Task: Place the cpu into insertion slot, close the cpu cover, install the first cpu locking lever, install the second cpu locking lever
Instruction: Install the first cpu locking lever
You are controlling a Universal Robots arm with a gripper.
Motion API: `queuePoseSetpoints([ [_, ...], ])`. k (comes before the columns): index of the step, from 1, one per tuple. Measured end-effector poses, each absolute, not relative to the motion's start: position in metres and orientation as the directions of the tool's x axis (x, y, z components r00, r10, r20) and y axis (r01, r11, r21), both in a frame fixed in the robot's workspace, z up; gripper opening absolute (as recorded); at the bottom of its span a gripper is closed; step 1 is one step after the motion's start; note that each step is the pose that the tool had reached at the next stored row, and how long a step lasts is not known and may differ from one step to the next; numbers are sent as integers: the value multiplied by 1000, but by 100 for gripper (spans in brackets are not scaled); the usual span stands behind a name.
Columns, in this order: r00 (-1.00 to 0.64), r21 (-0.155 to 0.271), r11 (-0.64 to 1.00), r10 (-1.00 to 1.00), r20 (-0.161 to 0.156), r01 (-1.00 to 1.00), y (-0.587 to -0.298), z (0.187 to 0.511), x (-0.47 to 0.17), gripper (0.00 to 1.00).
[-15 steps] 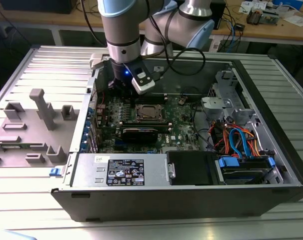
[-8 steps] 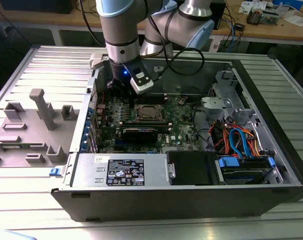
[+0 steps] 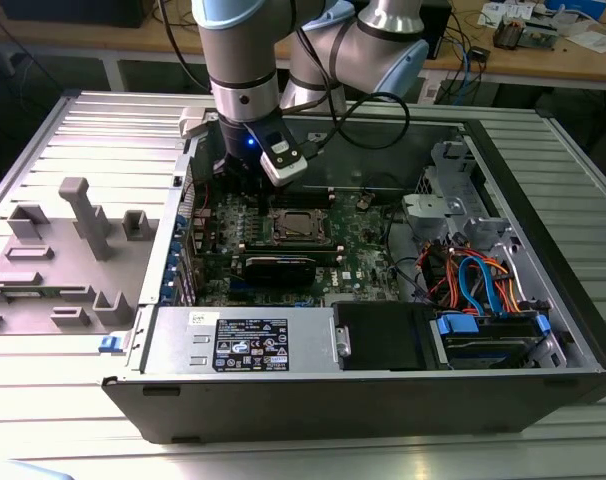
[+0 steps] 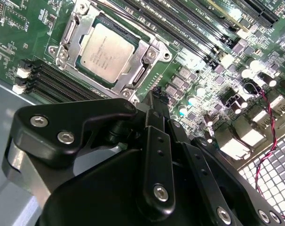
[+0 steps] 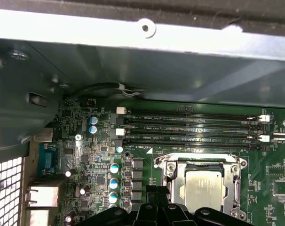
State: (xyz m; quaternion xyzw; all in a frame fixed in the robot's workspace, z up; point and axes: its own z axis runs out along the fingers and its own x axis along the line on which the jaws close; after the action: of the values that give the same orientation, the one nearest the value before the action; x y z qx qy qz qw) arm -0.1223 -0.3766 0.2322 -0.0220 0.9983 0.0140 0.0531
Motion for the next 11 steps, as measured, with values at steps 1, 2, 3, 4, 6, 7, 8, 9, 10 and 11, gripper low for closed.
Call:
queuePoseSetpoints([
  [1,-993,26,999,-43,-107,-46,-377,232,-122,11],
  [2,-993,26,999,-43,-107,-46,-377,232,-122,11],
  [3,-993,26,999,-43,-107,-46,-377,232,-122,11],
  [4,-993,26,999,-43,-107,-46,-377,232,-122,11],
  [6,-993,26,999,-43,-106,-46,-377,233,-122,11],
  [7,-993,26,999,-43,-107,-46,-377,233,-122,11],
  [8,-993,26,999,-43,-107,-46,-377,234,-122,11],
  [9,-993,25,999,-43,-106,-46,-377,234,-122,11],
  [10,-993,26,999,-43,-107,-46,-377,235,-122,11],
  [11,-993,26,999,-43,-107,-46,-377,235,-122,11],
])
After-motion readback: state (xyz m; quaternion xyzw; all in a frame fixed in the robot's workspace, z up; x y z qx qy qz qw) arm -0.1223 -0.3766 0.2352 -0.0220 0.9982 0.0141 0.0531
